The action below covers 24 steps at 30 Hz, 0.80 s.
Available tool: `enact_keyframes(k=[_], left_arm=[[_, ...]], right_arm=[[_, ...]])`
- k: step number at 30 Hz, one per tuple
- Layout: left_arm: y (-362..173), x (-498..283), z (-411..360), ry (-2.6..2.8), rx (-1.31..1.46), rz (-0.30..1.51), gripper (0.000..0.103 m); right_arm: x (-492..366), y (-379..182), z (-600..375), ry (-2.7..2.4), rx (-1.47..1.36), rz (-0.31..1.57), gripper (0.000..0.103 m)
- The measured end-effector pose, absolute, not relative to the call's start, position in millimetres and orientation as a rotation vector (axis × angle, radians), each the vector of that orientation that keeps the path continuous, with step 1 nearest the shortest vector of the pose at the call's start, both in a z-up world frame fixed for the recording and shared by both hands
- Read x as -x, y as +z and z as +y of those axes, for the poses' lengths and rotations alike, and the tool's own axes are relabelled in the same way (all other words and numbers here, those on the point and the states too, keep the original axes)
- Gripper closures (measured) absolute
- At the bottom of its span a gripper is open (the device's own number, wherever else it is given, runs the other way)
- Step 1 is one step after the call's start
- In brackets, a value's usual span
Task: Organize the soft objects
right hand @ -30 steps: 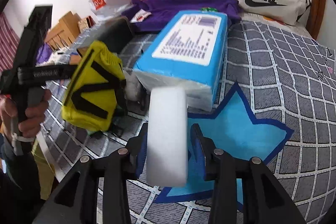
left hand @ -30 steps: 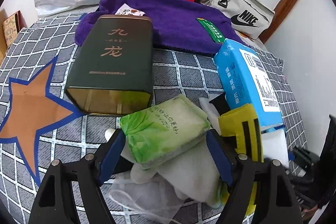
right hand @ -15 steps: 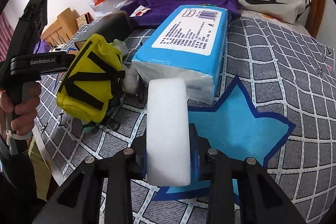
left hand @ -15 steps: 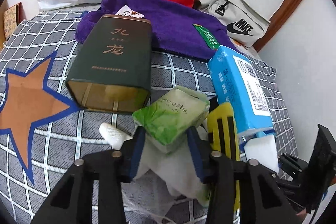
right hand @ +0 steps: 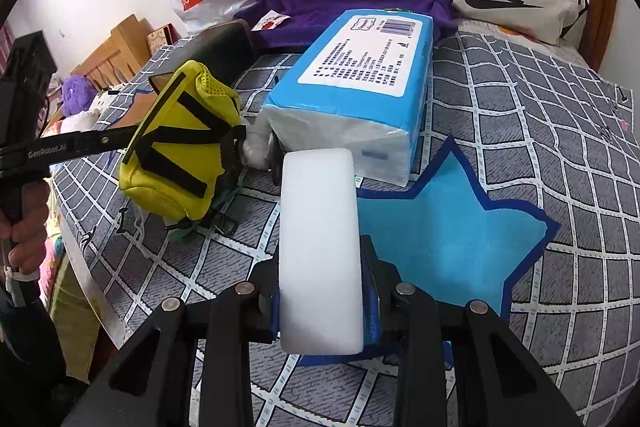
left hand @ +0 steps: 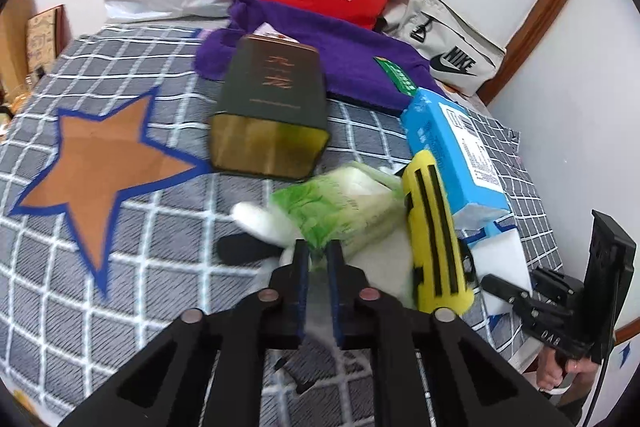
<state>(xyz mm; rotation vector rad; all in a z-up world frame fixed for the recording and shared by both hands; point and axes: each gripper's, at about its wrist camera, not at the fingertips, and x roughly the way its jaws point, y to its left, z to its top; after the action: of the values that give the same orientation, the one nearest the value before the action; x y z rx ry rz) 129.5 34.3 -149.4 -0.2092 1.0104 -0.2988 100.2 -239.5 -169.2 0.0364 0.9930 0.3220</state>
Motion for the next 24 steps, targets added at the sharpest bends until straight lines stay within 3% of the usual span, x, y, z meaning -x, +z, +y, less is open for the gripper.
enact_keyframes(k=[7, 9, 10, 11, 24], left_arm=[[-149, -117, 59, -0.268, 0.199, 1.015, 0.093], [-149, -120, 56, -0.307, 0.223, 1.016, 0.068], [-147, -122, 54, -0.328, 0.244, 1.006, 0.043], [-146, -123, 52, -0.336, 0.254, 0.991, 0.029], [-151, -145, 7, -0.360, 0.186, 1.022, 0.029]], right_arm=[[-98, -168, -240, 0.322, -0.032, 0.987, 0.072], [-98, -166, -241, 0.320, -0.036, 0.982, 0.072], [-98, -165, -242, 0.318, -0.037, 0.979, 0.072], [-97, -162, -244, 0.314, -0.037, 0.974, 0.072], [-101, -124, -256, 0.273, -0.018, 0.886, 0.072]])
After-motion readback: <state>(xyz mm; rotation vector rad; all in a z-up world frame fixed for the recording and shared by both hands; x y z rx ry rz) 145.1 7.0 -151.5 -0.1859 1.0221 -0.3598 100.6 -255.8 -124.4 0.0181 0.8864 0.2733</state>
